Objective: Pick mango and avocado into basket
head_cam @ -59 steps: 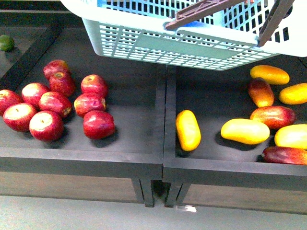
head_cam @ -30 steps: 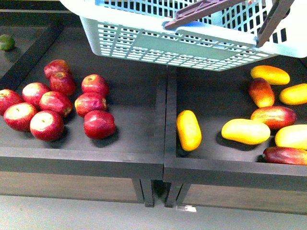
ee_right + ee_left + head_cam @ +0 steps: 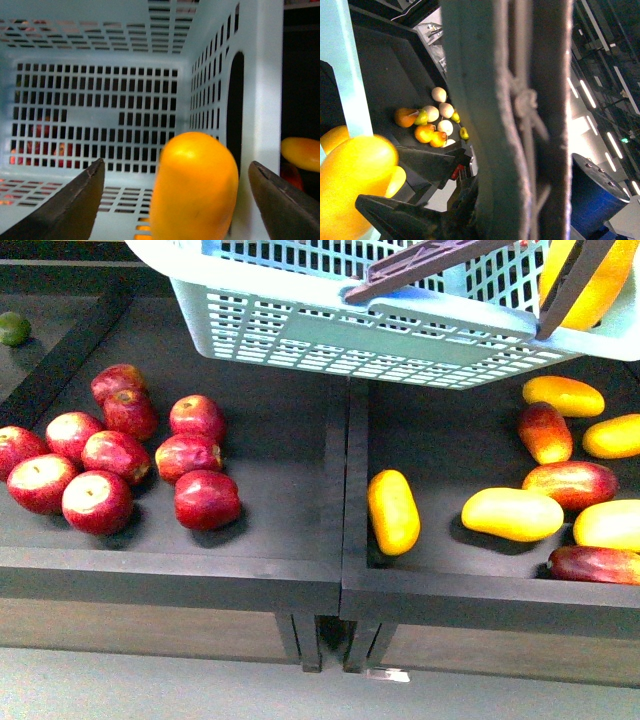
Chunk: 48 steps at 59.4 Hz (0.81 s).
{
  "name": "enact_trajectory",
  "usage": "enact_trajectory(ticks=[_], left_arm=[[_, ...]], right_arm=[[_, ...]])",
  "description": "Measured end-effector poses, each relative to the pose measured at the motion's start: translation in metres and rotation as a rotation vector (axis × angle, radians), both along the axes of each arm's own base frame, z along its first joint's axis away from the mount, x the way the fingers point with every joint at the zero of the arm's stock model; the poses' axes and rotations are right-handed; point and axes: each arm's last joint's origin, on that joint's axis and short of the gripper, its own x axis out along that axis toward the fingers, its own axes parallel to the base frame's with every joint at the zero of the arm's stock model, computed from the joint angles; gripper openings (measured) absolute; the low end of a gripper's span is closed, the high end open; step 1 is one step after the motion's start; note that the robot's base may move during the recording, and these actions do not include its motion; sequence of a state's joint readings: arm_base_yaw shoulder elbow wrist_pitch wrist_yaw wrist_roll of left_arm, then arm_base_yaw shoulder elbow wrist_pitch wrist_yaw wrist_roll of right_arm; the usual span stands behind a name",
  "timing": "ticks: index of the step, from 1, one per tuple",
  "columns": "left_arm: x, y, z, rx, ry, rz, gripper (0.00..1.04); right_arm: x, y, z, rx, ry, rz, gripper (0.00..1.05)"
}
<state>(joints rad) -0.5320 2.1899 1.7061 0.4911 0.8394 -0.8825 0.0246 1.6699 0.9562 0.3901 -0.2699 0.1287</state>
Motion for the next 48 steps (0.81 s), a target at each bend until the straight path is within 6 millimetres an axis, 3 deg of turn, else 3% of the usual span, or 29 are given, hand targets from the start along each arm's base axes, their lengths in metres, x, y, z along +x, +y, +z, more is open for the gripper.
enact_trajectory(ticks=[5,12,21,26,34,43,48], left_arm=[[0.000,0.000,0.000,-0.002,0.007,0.001,0.06],[0.000,0.000,0.000,-0.001,0.002,0.000,0.06],[0.000,0.000,0.000,-0.001,0.006,0.003,0.06],[0.000,0.000,0.000,-0.001,0.006,0.001,0.06],[0.000,0.001,0.000,-0.001,0.007,0.005,0.06],[0.000,0.000,0.000,-0.001,0.007,0.000,0.06],[-0.001,-0.001,0.000,-0.001,0.007,-0.005,0.06]], right_arm=[[0.001,-0.005,0.008,0.026,-0.034,-0.059,0.98],[-0.005,-0.010,0.019,0.055,-0.074,-0.058,0.96],[-0.031,-0.021,0.037,0.035,-0.141,-0.164,0.96],[-0.054,-0.030,0.044,0.033,-0.145,-0.255,0.96],[-0.110,-0.037,0.043,0.028,-0.142,-0.370,0.96],[-0.182,-0.018,0.008,0.031,-0.072,-0.443,0.96],[-0.196,-0.013,-0.002,0.044,-0.074,-0.415,0.95]])
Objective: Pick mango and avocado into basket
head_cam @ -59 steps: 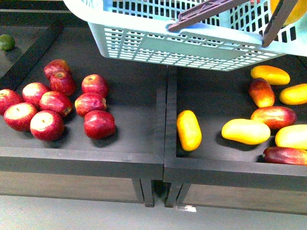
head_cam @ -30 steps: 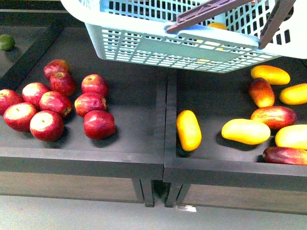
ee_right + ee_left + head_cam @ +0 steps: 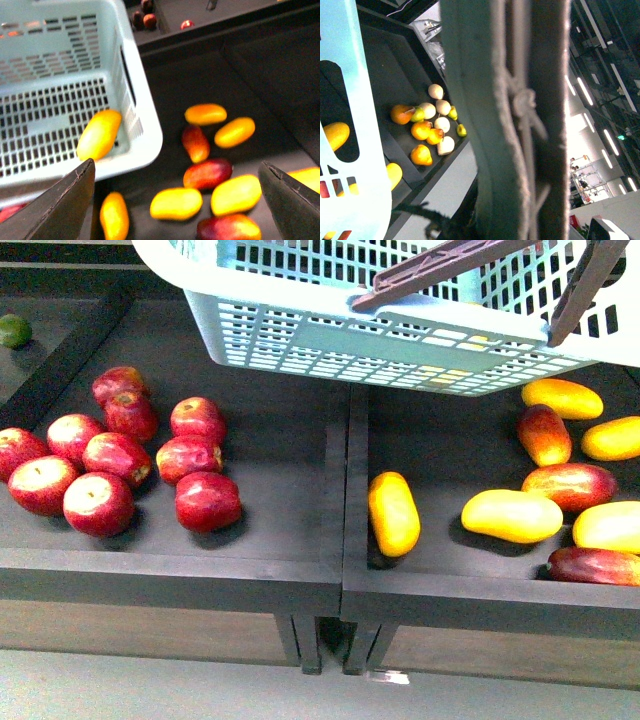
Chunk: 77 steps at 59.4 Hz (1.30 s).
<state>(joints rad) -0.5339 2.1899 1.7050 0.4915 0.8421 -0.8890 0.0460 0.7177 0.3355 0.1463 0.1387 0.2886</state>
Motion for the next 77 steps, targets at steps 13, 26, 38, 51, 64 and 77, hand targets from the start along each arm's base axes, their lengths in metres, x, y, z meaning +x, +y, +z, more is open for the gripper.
enact_trajectory(ticks=[13,26,38,51,64,77], left_arm=[[0.000,0.000,0.000,-0.001,0.006,0.007,0.06],[0.001,0.001,0.000,-0.001,0.006,0.006,0.06],[0.000,0.001,0.000,-0.001,0.006,0.004,0.06],[0.001,0.001,0.000,-0.001,0.006,0.005,0.06],[0.001,0.001,0.000,-0.001,0.006,0.006,0.06],[-0.004,-0.006,0.000,-0.003,0.015,-0.026,0.06]], right_arm=[[-0.015,-0.003,-0.009,-0.202,-0.219,0.121,0.61],[-0.026,-0.003,-0.025,-0.246,-0.213,0.126,0.26],[-0.034,-0.003,-0.034,-0.261,-0.211,0.128,0.02],[-0.036,-0.003,-0.035,-0.262,-0.216,0.127,0.38],[-0.036,-0.003,-0.035,-0.262,-0.216,0.127,0.77],[-0.036,-0.003,-0.035,-0.262,-0.217,0.125,0.96]])
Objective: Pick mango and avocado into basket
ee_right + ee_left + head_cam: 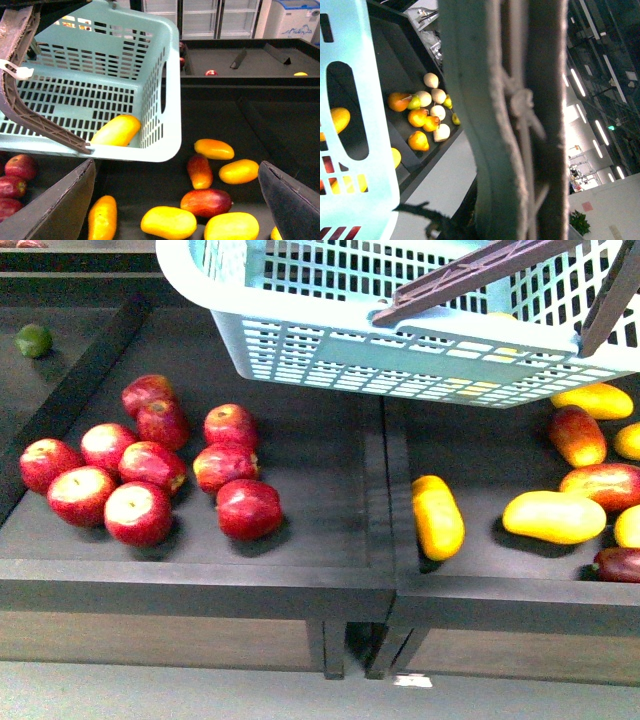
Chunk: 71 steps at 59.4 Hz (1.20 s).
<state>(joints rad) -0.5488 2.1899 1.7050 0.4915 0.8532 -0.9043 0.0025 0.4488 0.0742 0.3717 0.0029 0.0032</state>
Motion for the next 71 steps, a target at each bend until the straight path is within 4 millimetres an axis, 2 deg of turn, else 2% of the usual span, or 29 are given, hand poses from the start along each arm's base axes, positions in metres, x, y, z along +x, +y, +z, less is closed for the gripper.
enact_trajectory(ticks=[26,71], left_arm=[[0.0055,0.0077,-0.0002,0.003,-0.012,0.037,0.06],[0.0045,0.0064,-0.0003,0.003,-0.010,0.029,0.06]], right_arm=[[-0.0001,0.0000,-0.0006,0.000,0.002,0.002,0.96],[-0.0003,-0.0002,-0.0006,0.000,0.001,0.000,0.96]])
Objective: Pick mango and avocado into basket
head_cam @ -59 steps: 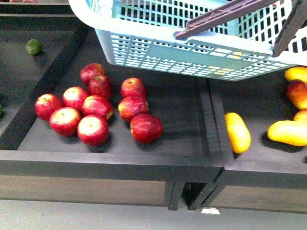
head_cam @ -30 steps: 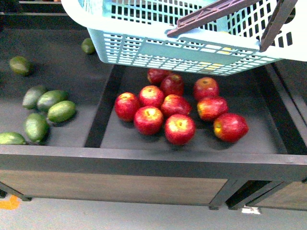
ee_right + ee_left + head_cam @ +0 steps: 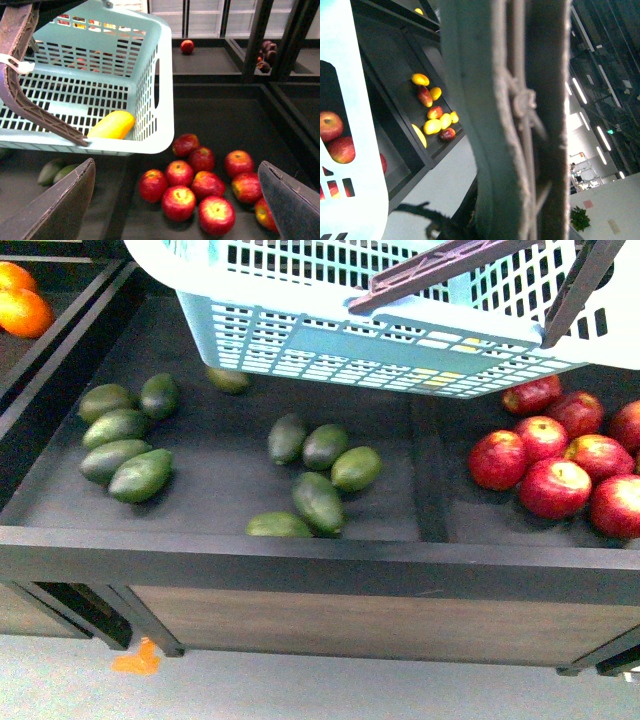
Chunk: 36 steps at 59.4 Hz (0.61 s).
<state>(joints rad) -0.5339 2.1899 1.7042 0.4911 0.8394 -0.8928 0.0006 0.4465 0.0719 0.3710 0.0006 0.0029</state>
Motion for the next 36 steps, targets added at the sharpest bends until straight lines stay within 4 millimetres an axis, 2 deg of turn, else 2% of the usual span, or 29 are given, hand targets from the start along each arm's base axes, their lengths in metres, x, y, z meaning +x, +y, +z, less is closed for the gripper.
enact_trajectory(ticks=[36], left_arm=[[0.0004,0.0005,0.0000,-0.001,0.003,0.003,0.06]], right_arm=[[-0.0001,-0.0001,-0.0003,0.000,0.001,0.000,0.96]])
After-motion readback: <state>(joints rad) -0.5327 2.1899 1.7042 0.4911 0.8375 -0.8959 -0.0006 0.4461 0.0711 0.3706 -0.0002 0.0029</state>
